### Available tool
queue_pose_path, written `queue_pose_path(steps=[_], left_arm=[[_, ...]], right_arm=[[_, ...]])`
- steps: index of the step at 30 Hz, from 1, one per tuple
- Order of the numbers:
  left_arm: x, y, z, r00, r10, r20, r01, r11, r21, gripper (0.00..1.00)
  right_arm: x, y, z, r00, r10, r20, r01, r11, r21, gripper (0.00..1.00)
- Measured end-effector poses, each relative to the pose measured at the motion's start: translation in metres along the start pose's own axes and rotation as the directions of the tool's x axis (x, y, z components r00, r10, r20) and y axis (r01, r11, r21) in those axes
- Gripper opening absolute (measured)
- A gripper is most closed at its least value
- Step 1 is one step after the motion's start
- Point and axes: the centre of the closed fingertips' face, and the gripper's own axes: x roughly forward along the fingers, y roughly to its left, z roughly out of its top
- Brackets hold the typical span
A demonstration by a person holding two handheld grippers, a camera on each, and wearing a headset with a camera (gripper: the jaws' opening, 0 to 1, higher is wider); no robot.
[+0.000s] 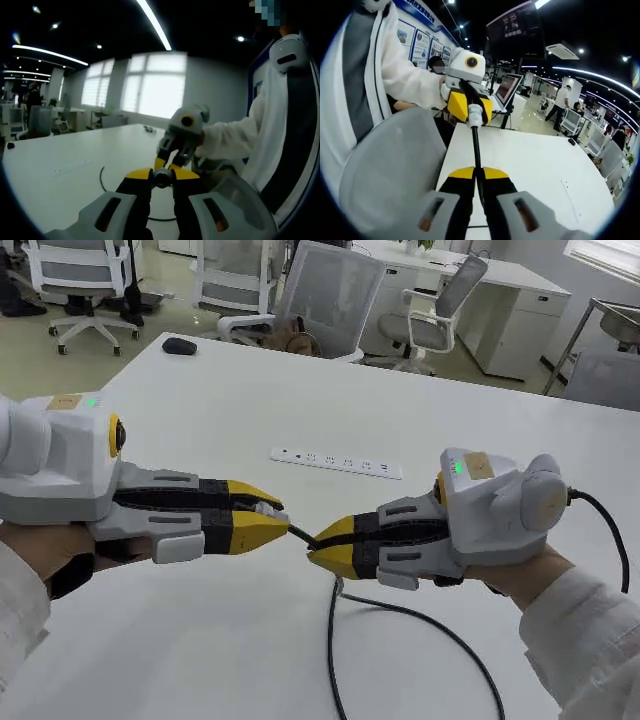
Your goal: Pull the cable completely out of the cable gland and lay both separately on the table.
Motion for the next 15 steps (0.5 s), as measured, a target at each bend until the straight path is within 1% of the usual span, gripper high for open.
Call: queue_pose_path(steps=[4,6,7,11,13,14,15], left_arm=[[-0.003,0.005,-0.007,0.9994,0.022,-0.025,-0.022,1.000,0.006,0.17],[-0.004,0.006,-0.010,0.9990,0.024,-0.036,-0.024,1.000,0.012,0.17],[-0.004,0.006,-0.011,0.9989,0.025,-0.040,-0.024,1.000,0.014,0.17],[-0.004,0.009,-0.015,0.9980,0.032,-0.054,-0.031,0.999,0.018,0.17],[-0.005,0.010,-0.016,0.9976,0.039,-0.057,-0.038,0.999,0.020,0.17],[-0.006,0.010,-0.017,0.9976,0.042,-0.055,-0.041,0.999,0.020,0.17],[-0.007,0.010,-0.018,0.9983,0.039,-0.044,-0.038,0.999,0.009,0.17]], right_arm=[[0.002,-0.004,-0.012,0.9997,0.002,-0.023,-0.001,1.000,0.009,0.02],[0.004,-0.008,-0.024,0.9980,-0.004,-0.063,0.004,1.000,0.002,0.02],[0.005,-0.011,-0.029,0.9973,-0.007,-0.073,0.008,1.000,0.011,0.03],[0.008,-0.017,-0.044,0.9962,-0.012,-0.086,0.016,0.999,0.044,0.03],[0.009,-0.021,-0.055,0.9935,-0.024,-0.111,0.030,0.998,0.051,0.03],[0.010,-0.024,-0.063,0.9914,-0.032,-0.127,0.040,0.997,0.067,0.03],[0.010,-0.026,-0.066,0.9909,-0.042,-0.128,0.053,0.996,0.078,0.03]])
